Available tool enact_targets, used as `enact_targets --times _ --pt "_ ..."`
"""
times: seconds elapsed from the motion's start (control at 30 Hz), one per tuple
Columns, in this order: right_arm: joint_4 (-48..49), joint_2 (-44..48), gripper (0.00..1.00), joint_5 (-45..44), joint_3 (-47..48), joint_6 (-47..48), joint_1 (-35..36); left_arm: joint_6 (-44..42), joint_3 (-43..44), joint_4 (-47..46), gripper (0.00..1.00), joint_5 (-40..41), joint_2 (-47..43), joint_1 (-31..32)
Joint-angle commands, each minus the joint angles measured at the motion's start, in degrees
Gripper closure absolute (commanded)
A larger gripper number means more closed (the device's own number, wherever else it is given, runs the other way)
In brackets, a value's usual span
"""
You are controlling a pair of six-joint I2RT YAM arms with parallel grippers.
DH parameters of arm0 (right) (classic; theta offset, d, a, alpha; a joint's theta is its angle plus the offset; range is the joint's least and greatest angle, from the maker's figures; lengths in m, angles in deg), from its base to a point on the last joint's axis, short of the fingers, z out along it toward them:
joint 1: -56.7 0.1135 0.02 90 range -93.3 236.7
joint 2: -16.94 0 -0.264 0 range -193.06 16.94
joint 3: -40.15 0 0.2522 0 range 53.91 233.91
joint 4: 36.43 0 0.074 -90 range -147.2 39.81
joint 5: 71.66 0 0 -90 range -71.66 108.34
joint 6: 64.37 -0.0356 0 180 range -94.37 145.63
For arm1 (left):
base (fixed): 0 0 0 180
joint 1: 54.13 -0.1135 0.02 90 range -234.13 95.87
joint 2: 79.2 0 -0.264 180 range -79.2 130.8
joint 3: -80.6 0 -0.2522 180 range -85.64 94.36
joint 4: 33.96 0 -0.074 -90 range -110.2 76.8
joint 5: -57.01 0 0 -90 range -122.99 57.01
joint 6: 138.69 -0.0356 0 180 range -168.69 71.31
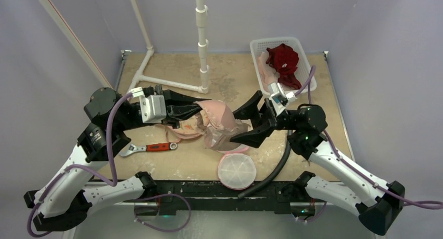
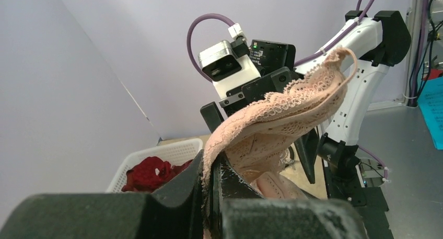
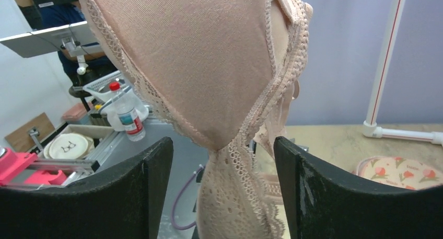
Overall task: Unzip the laundry bag and remove the bra
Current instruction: Adjust the bra.
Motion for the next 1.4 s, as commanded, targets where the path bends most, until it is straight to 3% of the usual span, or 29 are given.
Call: enact_targets --times 0.0,0.27,0.5,0.63,0.83,0.93,1.0,1.1,1.17,1.23,1.37 --pt "4.91 0.04 0.30 -2.32 1.95 -0.05 0.56 0.40 -0.36 -3.44 1.00 0.46 -0.07 -0.08" --pt "7.41 -0.89 0.44 -4.65 1.14 -2.47 0.62 0.70 -1.69 -3.91 1.00 0.91 -0.45 -0.14" --pt "1.38 -1.25 0.40 -8.90 1.95 0.88 0.58 2.42 -1.64 -4.06 1.00 3.26 0.01 -0.10" --pt "-0.75 -1.57 0.59 -9.98 2.51 2.18 0.63 3.69 -0.62 -3.27 1.00 4.64 0.89 -0.10" --pt "-4.51 -0.95 0.99 -11.59 3.12 4.51 0.66 4.94 0.37 -2.49 1.00 6.69 1.69 -0.16" --pt "-7.89 0.23 1.00 -13.74 3.79 6.95 0.59 4.96 -0.20 -2.44 1.00 8.10 1.36 -0.09" --pt "-10.85 1.26 1.00 -14.90 4.61 8.84 0.59 4.90 -1.00 -2.47 0.90 9.83 0.98 -0.11" --pt "-18.09 2.67 1.00 -21.27 7.18 12.49 0.58 4.98 -2.98 -2.10 0.55 14.00 -0.54 -0.16" --pt "-22.83 2.72 1.00 -26.61 9.59 14.66 0.58 5.43 -5.13 -2.19 0.39 18.12 -2.22 -0.14" --pt "-27.12 2.56 1.00 -32.68 11.85 16.73 0.58 5.76 -7.80 -2.70 0.31 22.80 -4.45 -0.14" --pt "-32.64 1.22 1.00 -44.92 15.70 20.16 0.26 6.62 -13.27 -3.42 0.27 30.59 -10.04 -0.17"
